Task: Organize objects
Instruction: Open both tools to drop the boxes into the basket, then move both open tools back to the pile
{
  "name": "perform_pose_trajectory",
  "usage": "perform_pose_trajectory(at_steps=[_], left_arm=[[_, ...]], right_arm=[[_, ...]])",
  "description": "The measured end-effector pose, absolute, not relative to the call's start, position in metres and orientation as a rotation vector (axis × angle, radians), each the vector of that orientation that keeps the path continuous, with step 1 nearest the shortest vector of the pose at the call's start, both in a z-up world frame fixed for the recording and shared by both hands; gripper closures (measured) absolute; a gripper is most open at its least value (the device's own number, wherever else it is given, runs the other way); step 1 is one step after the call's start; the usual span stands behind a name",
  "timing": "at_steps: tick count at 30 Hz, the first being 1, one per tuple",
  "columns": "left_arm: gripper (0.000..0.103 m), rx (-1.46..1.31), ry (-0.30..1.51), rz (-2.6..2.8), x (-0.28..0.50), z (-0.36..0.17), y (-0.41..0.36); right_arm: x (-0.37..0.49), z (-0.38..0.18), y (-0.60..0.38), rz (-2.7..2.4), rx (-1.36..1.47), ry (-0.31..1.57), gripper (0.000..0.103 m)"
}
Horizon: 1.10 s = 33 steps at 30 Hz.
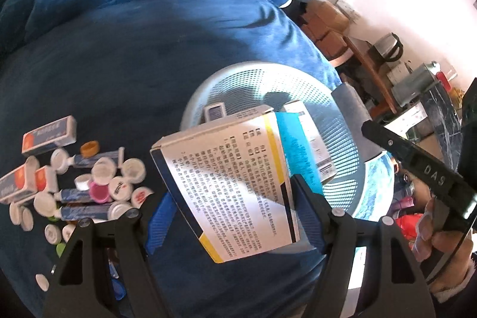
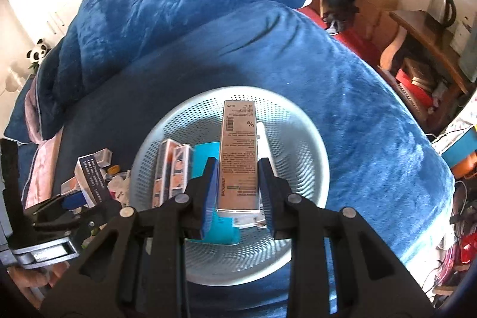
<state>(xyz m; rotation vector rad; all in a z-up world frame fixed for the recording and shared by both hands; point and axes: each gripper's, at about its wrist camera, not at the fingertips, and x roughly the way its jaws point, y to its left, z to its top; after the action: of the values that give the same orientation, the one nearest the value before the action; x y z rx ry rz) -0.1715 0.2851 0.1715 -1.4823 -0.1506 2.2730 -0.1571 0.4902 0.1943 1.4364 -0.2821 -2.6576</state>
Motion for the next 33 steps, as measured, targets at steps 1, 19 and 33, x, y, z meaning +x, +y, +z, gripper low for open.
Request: perform_pose_trajectory(at_steps=[1,19,33], left_arm=[[0.028,-1.478,-0.151,2.269,-0.173,0.171,0.288],[0.000,-1.495,-0.173,2.309,-0.182,0.156,0.276],[0.000,-1.525,-0.190,2.323,-0.180,0.155,0.261]], right_arm=[[-0.157,0.194,0.490,-2.666,1.440,-0.266,0.075],[-0.169,0.175,0.491,-2.720,1.592,-0.047,0.003],[-0.171,0.168,0.474,-2.687,1.633,-0.001,0.000]])
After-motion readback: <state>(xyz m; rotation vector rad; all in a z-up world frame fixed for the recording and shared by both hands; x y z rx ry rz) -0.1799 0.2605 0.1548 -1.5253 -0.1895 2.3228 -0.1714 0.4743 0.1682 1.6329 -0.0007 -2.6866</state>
